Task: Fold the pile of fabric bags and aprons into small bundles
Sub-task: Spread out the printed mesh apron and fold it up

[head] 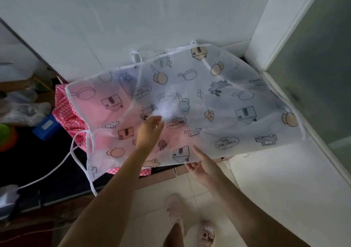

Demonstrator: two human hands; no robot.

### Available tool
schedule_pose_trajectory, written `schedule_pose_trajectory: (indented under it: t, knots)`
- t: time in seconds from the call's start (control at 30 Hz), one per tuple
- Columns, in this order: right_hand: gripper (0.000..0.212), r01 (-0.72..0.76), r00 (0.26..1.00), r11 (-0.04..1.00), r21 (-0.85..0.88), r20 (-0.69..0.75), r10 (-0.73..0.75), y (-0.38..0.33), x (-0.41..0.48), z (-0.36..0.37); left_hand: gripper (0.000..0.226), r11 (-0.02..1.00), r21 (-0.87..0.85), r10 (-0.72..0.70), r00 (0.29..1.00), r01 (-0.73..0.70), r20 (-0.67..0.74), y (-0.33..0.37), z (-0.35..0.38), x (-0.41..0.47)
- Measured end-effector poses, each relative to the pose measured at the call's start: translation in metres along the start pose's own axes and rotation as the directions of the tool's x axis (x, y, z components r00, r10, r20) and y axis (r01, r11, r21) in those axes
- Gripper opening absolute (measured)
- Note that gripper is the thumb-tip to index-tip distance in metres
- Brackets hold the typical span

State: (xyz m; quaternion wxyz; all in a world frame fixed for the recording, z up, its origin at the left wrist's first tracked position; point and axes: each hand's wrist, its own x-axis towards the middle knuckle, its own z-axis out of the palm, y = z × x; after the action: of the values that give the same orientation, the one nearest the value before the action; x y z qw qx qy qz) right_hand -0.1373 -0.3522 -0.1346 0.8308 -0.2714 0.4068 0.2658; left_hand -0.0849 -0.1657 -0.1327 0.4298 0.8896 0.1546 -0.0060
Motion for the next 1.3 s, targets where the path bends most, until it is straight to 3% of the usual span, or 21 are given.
schedule_pose_trajectory:
  t: [0.1, 0.2, 0.3, 0.33, 0.4, 0.43, 0.5, 0.57, 0.73, 0.87, 0.97, 1.0, 1.03, 1.1, 1.13, 1.2, 1.27, 1.3]
  knots:
    - [0.033, 0.034, 0.999, 0.998, 0.051, -0.026, -0.033, 0.005, 0.004, 0.007, 0.010, 0.995, -0.094, 0.033, 0.994, -0.043, -0.106, 0.001, -0.026, -0.048]
    - [0.019, 0.067, 0.996, 0.996, 0.064, -0.068, -0.063, 0.001, 0.008, 0.009, 0.017, 0.995, -0.096, -0.005, 0.970, -0.019, -0.241, -0.018, -0.042, -0.094]
    - [0.006, 0.092, 0.993, 0.994, 0.052, -0.079, -0.088, -0.001, 0.008, 0.010, 0.009, 0.976, -0.176, -0.197, 0.854, 0.126, -0.482, -0.041, -0.063, -0.122]
    - [0.006, 0.098, 0.992, 0.994, 0.046, -0.085, -0.094, -0.001, 0.008, 0.009, 0.018, 0.946, -0.241, -0.315, 0.788, 0.217, -0.529, -0.049, -0.070, -0.126]
    - [0.008, 0.097, 0.993, 0.995, 0.039, -0.076, -0.094, 0.000, 0.008, 0.009, 0.044, 0.874, -0.340, -0.484, 0.688, 0.348, -0.540, -0.066, -0.082, -0.132]
    - [0.009, 0.099, 0.993, 0.994, 0.043, -0.068, -0.096, 0.000, 0.010, 0.008, 0.047, 0.854, -0.353, -0.519, 0.680, 0.382, -0.518, -0.071, -0.085, -0.132]
    - [0.011, 0.096, 0.994, 0.994, 0.045, -0.052, -0.093, 0.001, 0.010, 0.006, 0.028, 0.856, -0.378, -0.505, 0.726, 0.352, -0.467, -0.072, -0.087, -0.137]
    - [0.013, 0.081, 0.996, 0.996, 0.024, -0.051, -0.080, 0.000, 0.012, 0.002, 0.035, 0.861, -0.421, -0.474, 0.754, 0.287, -0.455, -0.070, -0.089, -0.137]
    - [0.016, 0.000, 0.999, 1.000, -0.004, -0.054, 0.000, -0.013, 0.013, -0.002, 0.042, 0.726, -0.624, -0.645, 0.603, 0.291, -0.469, -0.088, -0.112, -0.130]
    - [0.012, -0.073, 0.995, 0.990, -0.121, -0.078, 0.064, -0.016, 0.009, -0.018, 0.045, 0.801, -0.284, -0.594, 0.637, 0.527, -0.491, -0.128, -0.121, -0.136]
    - [0.022, -0.100, 0.989, 0.989, -0.111, -0.121, 0.087, -0.013, 0.010, -0.037, 0.030, 0.801, -0.145, -0.559, 0.638, 0.581, -0.529, -0.139, -0.119, -0.139]
    - [0.026, -0.102, 0.987, 0.989, -0.104, -0.138, 0.088, -0.014, 0.010, -0.042, 0.023, 0.810, -0.088, -0.518, 0.636, 0.580, -0.572, -0.138, -0.116, -0.139]
    - [0.027, -0.100, 0.984, 0.990, -0.097, -0.154, 0.084, -0.014, 0.011, -0.046, 0.033, 0.828, -0.026, -0.452, 0.640, 0.560, -0.621, -0.134, -0.111, -0.139]
    - [0.028, -0.068, 0.986, 0.993, -0.096, -0.159, 0.052, -0.014, 0.014, -0.050, 0.054, 0.912, 0.187, -0.182, 0.769, 0.365, -0.613, -0.118, -0.095, -0.140]
    - [0.032, -0.037, 0.988, 0.995, -0.091, -0.155, 0.022, -0.014, 0.016, -0.051, 0.060, 0.929, 0.295, -0.046, 0.862, 0.223, -0.505, -0.110, -0.084, -0.140]
    - [0.056, 0.047, 0.995, 0.999, -0.027, -0.088, -0.049, -0.016, 0.016, -0.053, 0.072, 0.900, 0.434, 0.037, 0.983, 0.044, -0.177, -0.097, -0.058, -0.136]
    - [0.067, 0.110, 0.991, 0.991, 0.077, 0.061, -0.115, -0.022, 0.016, -0.059, 0.081, 0.875, 0.482, -0.093, 0.994, 0.056, 0.053, -0.100, -0.038, -0.128]
    - [0.054, 0.148, 0.977, 0.983, 0.110, 0.139, -0.163, -0.025, 0.016, -0.063, 0.085, 0.872, 0.478, -0.179, 0.977, 0.103, 0.117, -0.105, -0.031, -0.125]
